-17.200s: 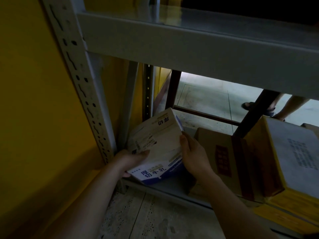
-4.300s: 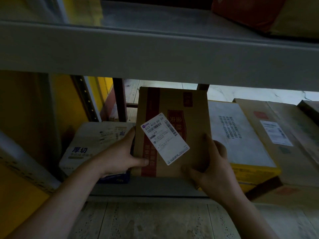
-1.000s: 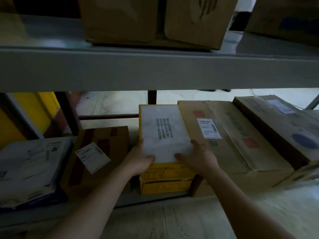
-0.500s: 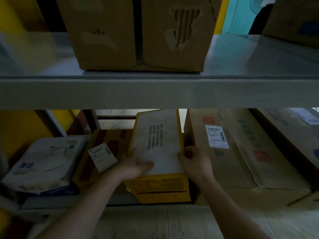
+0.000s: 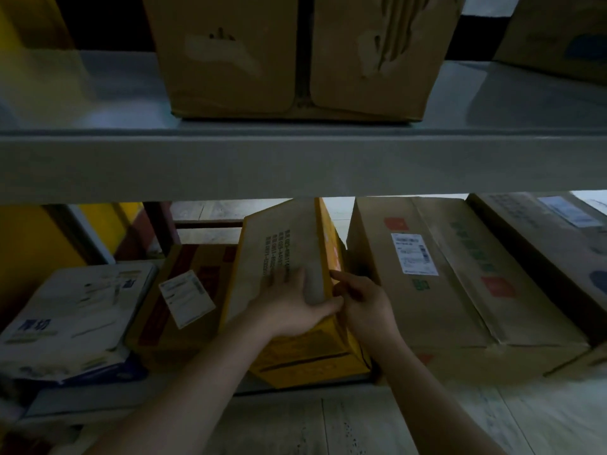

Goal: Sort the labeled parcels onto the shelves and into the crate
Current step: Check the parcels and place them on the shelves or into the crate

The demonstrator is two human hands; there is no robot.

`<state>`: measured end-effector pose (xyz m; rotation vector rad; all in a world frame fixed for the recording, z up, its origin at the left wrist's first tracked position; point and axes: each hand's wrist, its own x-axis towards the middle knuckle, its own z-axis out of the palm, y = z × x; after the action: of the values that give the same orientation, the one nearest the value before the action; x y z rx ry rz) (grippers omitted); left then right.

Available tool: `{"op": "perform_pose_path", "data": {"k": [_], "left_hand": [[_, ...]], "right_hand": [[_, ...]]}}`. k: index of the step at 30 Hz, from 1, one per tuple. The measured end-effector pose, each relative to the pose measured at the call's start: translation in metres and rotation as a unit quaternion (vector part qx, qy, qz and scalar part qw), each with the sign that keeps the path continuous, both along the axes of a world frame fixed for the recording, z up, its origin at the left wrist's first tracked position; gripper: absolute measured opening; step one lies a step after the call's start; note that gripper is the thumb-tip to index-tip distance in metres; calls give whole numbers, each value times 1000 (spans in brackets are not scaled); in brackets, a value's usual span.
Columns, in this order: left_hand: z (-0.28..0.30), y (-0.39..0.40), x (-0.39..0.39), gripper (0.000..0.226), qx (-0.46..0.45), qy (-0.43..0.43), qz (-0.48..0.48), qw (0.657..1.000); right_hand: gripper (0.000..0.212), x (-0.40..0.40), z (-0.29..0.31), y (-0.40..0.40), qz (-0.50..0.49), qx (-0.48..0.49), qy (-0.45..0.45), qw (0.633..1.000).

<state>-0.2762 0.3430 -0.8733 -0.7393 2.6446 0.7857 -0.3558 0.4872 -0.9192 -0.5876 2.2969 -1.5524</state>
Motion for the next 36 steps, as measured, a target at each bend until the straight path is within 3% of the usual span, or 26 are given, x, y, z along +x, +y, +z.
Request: {"op": "perform_pose_path", "data": {"k": [3,7,10,14,17,28,29,31,33,36], "left_hand": [[-4,0,-6,117,4,-11,12,1000],[-4,-4,-8,112,5,-7,21,1000],[-3,-1,-5,111,2,-8,18,1000],[-2,-2,-5,110,1,-4,22,1000],[-3,-2,-4,110,13,3,24,1000],[18,-23,-4,92,112,59,75,989],[22,-28,-3,91,136,67,83,985],[27,-41,0,88,230,86,114,963],[35,-48,5,74,315,108,141,932],[46,-50,12,31,357,148,143,911]], "right_hand": [[22,-6,-5,10,2,37,-44,998],[43,-5,-20,18,15,151,-69,986],[50,0,-36,15,-17,204,-135,970],[75,0,-55,13,-56,193,-228,953],[82,-1,-63,11,-73,164,-266,947],[71,3,-13,15,-68,112,-155,979],[68,3,-5,16,-72,107,-143,981],[82,2,8,18,-82,101,-106,986],[98,0,20,19,-88,110,-53,989],[89,-4,39,21,-108,95,13,990]]}}
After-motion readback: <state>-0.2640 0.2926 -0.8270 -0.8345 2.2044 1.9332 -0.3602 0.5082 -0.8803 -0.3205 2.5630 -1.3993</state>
